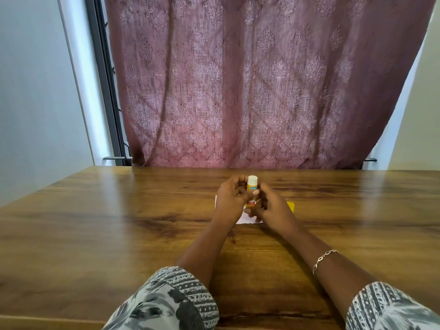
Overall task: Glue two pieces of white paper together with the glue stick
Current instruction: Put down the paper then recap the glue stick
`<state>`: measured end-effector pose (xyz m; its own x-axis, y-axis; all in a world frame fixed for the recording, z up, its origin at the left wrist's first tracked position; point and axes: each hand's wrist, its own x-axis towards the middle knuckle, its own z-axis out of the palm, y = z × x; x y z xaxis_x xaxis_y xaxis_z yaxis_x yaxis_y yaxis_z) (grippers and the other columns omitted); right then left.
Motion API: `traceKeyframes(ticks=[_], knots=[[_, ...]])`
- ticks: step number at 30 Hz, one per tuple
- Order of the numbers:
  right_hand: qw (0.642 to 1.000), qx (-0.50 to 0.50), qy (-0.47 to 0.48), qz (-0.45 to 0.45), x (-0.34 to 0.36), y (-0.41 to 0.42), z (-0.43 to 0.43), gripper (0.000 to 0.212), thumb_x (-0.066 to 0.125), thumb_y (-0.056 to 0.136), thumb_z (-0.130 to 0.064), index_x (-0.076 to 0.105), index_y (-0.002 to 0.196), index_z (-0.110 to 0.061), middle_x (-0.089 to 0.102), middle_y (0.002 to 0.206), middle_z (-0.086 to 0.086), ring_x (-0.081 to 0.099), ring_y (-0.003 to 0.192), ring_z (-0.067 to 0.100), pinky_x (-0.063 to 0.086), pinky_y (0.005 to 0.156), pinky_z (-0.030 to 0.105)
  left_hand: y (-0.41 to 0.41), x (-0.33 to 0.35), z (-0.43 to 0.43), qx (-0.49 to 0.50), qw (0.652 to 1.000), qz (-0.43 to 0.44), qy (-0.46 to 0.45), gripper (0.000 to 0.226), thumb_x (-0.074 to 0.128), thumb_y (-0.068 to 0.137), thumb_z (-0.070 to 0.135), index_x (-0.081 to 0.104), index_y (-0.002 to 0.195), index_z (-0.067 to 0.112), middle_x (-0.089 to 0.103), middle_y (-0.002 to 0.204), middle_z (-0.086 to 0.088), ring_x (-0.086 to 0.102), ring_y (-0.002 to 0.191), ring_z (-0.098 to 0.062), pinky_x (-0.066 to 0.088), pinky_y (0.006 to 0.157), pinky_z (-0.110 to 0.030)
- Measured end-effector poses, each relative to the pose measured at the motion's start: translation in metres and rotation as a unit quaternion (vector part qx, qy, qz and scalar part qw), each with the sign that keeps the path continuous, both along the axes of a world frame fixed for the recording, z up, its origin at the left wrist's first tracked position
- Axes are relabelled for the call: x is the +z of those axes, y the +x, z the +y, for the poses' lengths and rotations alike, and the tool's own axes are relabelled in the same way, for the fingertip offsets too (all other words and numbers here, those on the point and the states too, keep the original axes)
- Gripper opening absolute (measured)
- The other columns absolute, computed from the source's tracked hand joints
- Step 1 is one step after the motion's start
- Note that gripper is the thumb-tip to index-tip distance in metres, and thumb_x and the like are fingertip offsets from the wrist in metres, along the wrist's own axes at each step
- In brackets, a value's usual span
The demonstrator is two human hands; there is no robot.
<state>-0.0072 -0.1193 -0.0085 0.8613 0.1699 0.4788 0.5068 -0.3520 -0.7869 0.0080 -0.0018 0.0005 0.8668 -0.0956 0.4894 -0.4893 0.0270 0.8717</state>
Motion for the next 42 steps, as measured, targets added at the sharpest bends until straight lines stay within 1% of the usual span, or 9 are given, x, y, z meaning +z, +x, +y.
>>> traceKeyframes(ticks=[3,10,14,20,23,26,31,37,42], knots=[[0.999,0.014,0.014,0.025,-0.0007,0.0,-0.0026,0.049,0.044,0.082,0.016,0.046,0.096,-0.031,0.061,0.076,-0.004,0.065,0.055,0.009,0.05,0.048,0.023,0.0003,0.0001,0.0014,0.001,1.0,-0.004,0.012,0.027,0.063,0.078,-0.008,0.057,0.087,0.017,0.063,0.081,0.001,0.059,0.074,-0.014,0.051,0.073,-0.029],[1.0,0.011,0.017,0.018,0.0002,-0.0017,-0.0044,0.038,0.058,0.078,0.008,0.05,0.097,-0.023,0.059,0.071,0.0,0.059,0.056,0.011,0.046,0.047,0.025,-0.0003,0.0009,-0.0001,-0.015,1.0,0.005,-0.003,0.028,0.062,0.077,-0.01,0.056,0.103,0.002,0.063,0.084,-0.001,0.061,0.08,-0.014,0.051,0.077,-0.024],[0.999,0.015,0.024,0.022,0.0012,-0.0003,-0.0053,0.043,0.048,0.08,0.014,0.05,0.099,-0.023,0.061,0.073,-0.002,0.061,0.057,0.012,0.045,0.043,0.023,0.0015,0.0009,-0.0001,-0.005,1.0,0.004,0.003,0.029,0.06,0.079,-0.011,0.055,0.107,-0.005,0.062,0.082,0.001,0.062,0.07,0.0,0.052,0.068,-0.012],[0.996,0.035,0.066,0.051,0.0037,-0.0006,-0.0087,0.036,0.058,0.078,0.011,0.049,0.11,-0.004,0.06,0.07,-0.001,0.056,0.044,0.009,0.041,0.04,0.022,0.0019,0.0004,-0.002,-0.01,1.0,0.005,0.005,0.027,0.062,0.078,-0.008,0.056,0.102,0.005,0.064,0.085,0.001,0.063,0.076,-0.005,0.052,0.072,-0.017],[0.998,0.015,0.05,0.026,0.004,-0.0011,-0.007,0.037,0.069,0.071,0.005,0.053,0.097,-0.016,0.056,0.068,0.002,0.049,0.051,0.014,0.042,0.046,0.027,0.0006,0.0016,-0.0005,-0.017,1.0,0.01,-0.002,0.028,0.063,0.079,-0.006,0.057,0.105,0.003,0.065,0.089,-0.006,0.064,0.085,-0.019,0.053,0.082,-0.03],[1.0,-0.002,0.024,0.001,0.0011,0.0007,-0.0046,0.04,0.074,0.068,-0.001,0.05,0.088,-0.028,0.056,0.071,0.007,0.052,0.055,0.012,0.046,0.052,0.035,-0.0021,0.0021,0.0007,-0.027,0.999,0.014,-0.01,0.027,0.061,0.079,-0.008,0.056,0.104,0.004,0.065,0.09,-0.006,0.063,0.086,-0.019,0.053,0.081,-0.027],[0.996,0.035,0.059,0.051,0.0045,-0.0033,-0.0038,0.044,0.05,0.079,0.016,0.047,0.101,-0.022,0.062,0.073,0.0,0.06,0.045,0.007,0.043,0.041,0.023,-0.0016,0.0011,0.0015,-0.016,1.0,0.009,0.001,0.026,0.059,0.08,-0.009,0.055,0.1,0.007,0.064,0.086,-0.002,0.064,0.077,-0.005,0.051,0.075,-0.02],[1.0,-0.001,0.027,0.015,0.002,-0.0001,-0.0045,0.038,0.068,0.073,0.003,0.049,0.088,-0.027,0.053,0.064,-0.003,0.05,0.043,-0.001,0.04,0.042,0.02,-0.0021,0.0018,-0.0004,-0.029,0.999,0.016,-0.008,0.027,0.058,0.08,-0.01,0.055,0.106,0.0,0.064,0.09,-0.005,0.062,0.085,-0.017,0.051,0.082,-0.026],[0.999,0.007,0.034,0.024,-0.0006,0.0001,-0.0036,0.037,0.06,0.078,0.008,0.051,0.102,-0.019,0.06,0.075,-0.002,0.06,0.048,0.002,0.045,0.045,0.025,-0.0016,0.0005,0.0005,-0.023,0.999,0.02,0.01,0.026,0.056,0.082,-0.011,0.052,0.104,0.003,0.062,0.085,0.0,0.063,0.07,0.002,0.052,0.071,-0.013]])
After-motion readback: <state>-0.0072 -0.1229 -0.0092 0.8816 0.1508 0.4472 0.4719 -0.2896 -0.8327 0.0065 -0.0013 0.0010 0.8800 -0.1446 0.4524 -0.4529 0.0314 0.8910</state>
